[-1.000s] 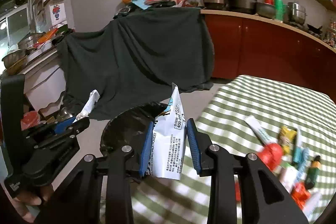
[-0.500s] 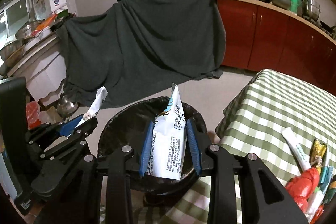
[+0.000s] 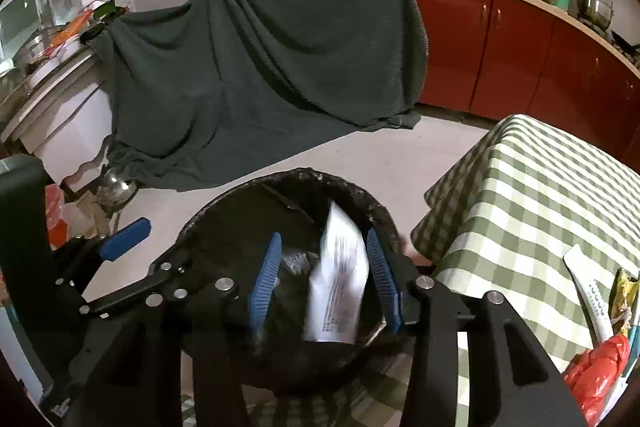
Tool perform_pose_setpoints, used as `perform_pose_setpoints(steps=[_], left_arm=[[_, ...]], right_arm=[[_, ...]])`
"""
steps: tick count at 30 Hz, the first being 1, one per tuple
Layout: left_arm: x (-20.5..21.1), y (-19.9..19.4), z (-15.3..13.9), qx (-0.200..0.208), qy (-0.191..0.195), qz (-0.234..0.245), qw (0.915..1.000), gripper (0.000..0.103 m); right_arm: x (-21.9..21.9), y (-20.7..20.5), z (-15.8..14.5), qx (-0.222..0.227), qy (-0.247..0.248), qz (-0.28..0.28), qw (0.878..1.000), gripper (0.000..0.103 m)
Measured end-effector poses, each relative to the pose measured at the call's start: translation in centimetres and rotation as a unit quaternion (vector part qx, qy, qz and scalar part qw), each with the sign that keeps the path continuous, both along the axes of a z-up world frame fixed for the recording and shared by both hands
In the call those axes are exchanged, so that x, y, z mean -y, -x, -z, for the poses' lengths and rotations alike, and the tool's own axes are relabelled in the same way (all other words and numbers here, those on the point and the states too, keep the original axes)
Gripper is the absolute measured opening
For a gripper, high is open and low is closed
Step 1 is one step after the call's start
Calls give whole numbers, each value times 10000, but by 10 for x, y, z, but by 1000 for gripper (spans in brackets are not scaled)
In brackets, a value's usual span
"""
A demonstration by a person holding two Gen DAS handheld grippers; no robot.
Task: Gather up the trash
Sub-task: 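Open both tools over the black bin to drop the wrappers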
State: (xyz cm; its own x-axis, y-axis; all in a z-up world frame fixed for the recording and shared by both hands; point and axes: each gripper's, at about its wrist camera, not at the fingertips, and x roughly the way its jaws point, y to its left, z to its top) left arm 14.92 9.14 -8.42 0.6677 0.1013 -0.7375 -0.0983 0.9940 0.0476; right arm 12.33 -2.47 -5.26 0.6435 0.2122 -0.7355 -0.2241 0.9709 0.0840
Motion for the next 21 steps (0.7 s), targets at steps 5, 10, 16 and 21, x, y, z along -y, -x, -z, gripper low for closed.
perform_pose_setpoints(steps=[5,10,16,21], left_arm=[[-2,1,1,-4,52,-11,10000,52],[3,7,-6,102,10,26,9999,52],[19,23,-24,267,14,198,9994,52],[40,40,-39,383,44,403,9984,52]], right_arm=[[5,4,-4,69,-40,65,9999,46],[18,14,-16,236,-113,170,9995,46],[41,36,-30,466,-139,362,9982,46],[69,65,-41,645,-70,591,9961,49]])
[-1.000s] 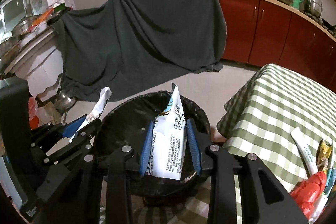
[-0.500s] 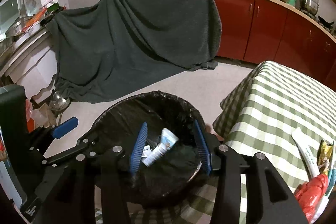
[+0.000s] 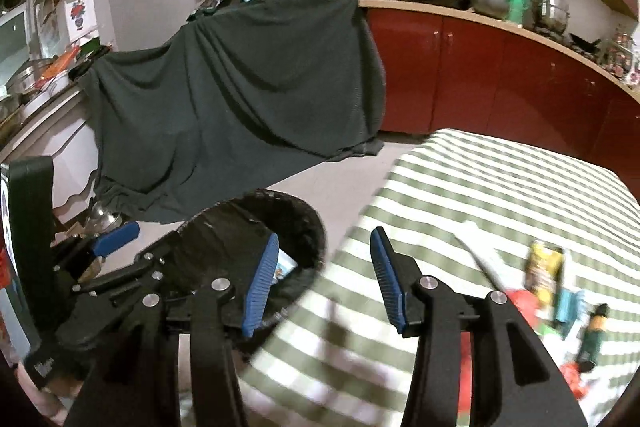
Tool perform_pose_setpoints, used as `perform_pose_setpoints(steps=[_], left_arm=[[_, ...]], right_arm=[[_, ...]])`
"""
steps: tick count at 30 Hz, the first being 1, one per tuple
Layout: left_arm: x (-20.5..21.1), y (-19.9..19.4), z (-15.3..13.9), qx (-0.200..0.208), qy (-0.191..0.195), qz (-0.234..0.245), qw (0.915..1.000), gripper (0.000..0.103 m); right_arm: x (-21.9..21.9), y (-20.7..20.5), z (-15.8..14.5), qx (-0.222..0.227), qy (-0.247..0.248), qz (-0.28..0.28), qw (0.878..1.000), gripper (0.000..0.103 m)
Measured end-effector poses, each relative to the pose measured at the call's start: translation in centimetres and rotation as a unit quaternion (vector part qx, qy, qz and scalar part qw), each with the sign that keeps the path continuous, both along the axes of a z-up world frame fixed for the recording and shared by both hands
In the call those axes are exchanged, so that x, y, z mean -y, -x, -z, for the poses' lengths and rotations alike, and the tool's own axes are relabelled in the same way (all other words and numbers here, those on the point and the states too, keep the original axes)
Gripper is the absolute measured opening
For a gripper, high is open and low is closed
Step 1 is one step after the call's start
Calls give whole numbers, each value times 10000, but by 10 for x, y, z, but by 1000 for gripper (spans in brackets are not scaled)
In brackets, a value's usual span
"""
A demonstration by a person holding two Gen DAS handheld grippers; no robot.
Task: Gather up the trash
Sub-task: 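Open both tools over the black bin to drop the wrappers, then move both open tools back over the table toward the trash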
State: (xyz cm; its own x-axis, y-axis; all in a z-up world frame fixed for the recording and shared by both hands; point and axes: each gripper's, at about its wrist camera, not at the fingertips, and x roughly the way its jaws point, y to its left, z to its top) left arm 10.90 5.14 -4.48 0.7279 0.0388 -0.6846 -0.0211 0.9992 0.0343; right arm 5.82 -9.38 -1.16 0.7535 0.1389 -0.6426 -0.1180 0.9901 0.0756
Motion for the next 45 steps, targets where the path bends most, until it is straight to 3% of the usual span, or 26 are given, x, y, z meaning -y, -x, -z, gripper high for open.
perform_pose_setpoints(steps=[13,26,34,38,45], left_arm=[[81,50,-24,174,116,772,9968,53],[145,88,-3,-127,156,1289,9915,53],[160,95,1,-147,45,1326,9910,54],[157,94,2,-170,41,1283,9916,54],[152,92,3,-181,65,1278,9916,54]], right_arm=[[90,83,4,96,378,1080,9934,53],[164,144,34,-194,294,1967,9798,53],[165,148,44,-226,108,1914,9812,53],[158,144,44,-184,88,1892,9817,62],[151,135,51,-291,231,1937,9804,66]])
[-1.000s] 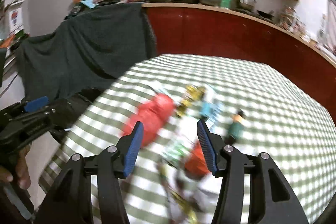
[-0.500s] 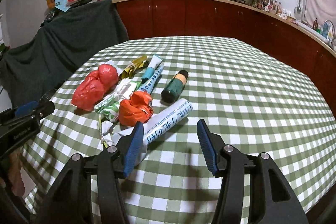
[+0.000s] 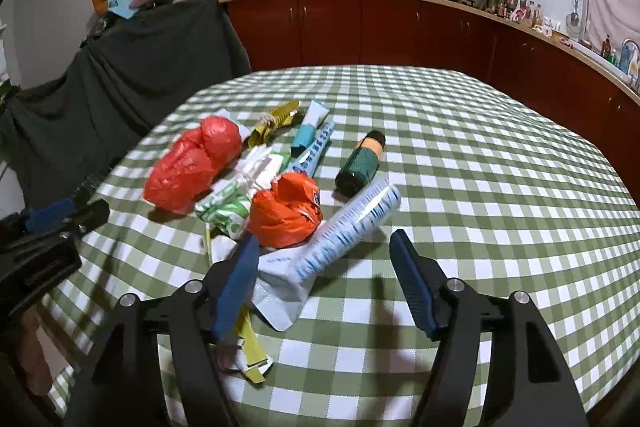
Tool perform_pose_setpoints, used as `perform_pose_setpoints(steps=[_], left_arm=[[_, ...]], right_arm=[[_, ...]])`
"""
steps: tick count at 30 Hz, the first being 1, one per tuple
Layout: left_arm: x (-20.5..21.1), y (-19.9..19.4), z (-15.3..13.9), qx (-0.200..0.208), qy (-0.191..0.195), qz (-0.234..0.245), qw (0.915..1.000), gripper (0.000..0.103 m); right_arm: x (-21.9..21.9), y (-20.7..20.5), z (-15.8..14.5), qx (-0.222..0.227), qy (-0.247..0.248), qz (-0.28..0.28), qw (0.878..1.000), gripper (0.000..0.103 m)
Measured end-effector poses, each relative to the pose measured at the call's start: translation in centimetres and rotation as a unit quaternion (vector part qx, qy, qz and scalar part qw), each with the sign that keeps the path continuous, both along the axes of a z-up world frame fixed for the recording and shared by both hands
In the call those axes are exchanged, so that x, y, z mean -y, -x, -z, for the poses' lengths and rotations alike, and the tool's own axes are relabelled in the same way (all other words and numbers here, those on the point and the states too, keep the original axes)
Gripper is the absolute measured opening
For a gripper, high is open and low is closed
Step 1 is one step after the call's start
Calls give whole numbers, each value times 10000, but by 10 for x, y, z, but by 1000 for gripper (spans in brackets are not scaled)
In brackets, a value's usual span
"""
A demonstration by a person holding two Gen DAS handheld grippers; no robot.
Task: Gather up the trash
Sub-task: 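Move both open tools back over the table toward the trash, then grasp the white rolled paper tube with the right tool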
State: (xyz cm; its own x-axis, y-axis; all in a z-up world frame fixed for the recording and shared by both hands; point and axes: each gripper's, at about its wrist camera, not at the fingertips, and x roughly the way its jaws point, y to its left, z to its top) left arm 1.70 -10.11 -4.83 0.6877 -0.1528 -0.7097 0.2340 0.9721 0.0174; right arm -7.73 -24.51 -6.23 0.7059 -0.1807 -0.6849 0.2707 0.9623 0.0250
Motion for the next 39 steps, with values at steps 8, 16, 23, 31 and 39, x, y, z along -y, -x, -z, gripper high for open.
perform_pose_setpoints(steps=[8,16,23,31,39], left_arm=[[2,0,3,-39,52,48,10000,56],[4,2,3,-13,57,76,10000,59],[3,1,5,-65,82,51,9999,60],[3,0,9,-102,86,59,9999,60],[4,-1,12,-129,80,55,9999,60]], right_arm=[[20,13,3,-197,113,317,9992,66],[23,16,-3,-125,29,331,9994,66],[28,11,2,-133,-256,453,9986,66],[30,4,11,-224,-458,544,9972,66],[36,7,10,-271,-467,415,9977,39]])
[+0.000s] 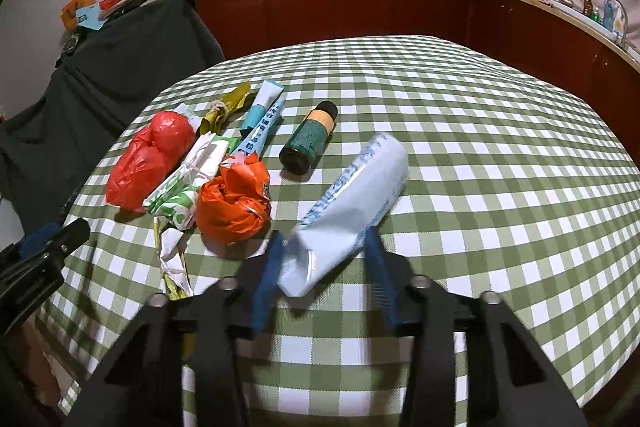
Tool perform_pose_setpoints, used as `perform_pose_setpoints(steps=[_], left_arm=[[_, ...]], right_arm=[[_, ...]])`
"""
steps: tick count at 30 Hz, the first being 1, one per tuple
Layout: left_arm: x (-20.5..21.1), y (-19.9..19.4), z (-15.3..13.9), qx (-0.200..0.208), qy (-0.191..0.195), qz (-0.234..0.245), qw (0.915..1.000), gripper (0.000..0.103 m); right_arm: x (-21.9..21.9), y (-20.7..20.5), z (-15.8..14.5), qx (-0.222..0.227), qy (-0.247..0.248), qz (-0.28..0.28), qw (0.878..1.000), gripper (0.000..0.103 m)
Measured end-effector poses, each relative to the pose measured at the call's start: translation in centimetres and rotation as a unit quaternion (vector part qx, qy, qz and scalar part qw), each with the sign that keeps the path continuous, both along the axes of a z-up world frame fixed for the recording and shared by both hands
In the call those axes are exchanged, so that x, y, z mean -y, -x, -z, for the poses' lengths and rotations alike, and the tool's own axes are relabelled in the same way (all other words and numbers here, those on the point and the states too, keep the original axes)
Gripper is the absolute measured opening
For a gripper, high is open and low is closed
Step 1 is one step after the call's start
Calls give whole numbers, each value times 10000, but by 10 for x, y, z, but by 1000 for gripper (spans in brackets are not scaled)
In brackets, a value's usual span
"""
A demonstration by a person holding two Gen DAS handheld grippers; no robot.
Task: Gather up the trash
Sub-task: 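Grasp the white rolled paper tube with the right tool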
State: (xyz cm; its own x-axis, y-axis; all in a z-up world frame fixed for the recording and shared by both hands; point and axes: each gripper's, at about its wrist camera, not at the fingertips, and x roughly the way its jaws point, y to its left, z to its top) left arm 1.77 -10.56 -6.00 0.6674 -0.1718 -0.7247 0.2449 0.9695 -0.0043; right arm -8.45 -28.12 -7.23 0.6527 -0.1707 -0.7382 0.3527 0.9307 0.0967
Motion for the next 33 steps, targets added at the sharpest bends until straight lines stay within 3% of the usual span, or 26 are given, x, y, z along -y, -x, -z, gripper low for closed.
perform_pose_setpoints(steps=[13,15,19,25,27,28,29,31,33], left_arm=[[-1,1,-1,19,-14,-17,10000,60],[-2,0,-1,8,-18,-27,10000,60],[-5,-2,0,-8,-17,-66,10000,60],[-8,-6,2,-50,24,-83,10000,60],[-8,-7,4,-73,37,-73,9999,60],[-8,-7,5,-84,40,-65,9999,60],[-8,-8,6,-93,42,-54,9999,60],[-7,-8,7,-99,44,-45,9999,60],[-5,-8,9,-119,51,-26,9999,60]], right_arm=[[10,-5,-8,-363,481,-401,9974,36],[9,-10,-4,-446,460,-443,9970,40],[7,-13,-4,-356,514,-250,9977,67],[15,-16,-4,-362,533,96,9979,68],[19,-18,-2,-383,446,221,9980,68],[22,-18,-2,-376,428,291,9980,63],[23,-19,-1,-376,419,337,9978,50],[27,-20,1,-393,330,384,9979,40],[29,-22,3,-400,264,355,9982,38]])
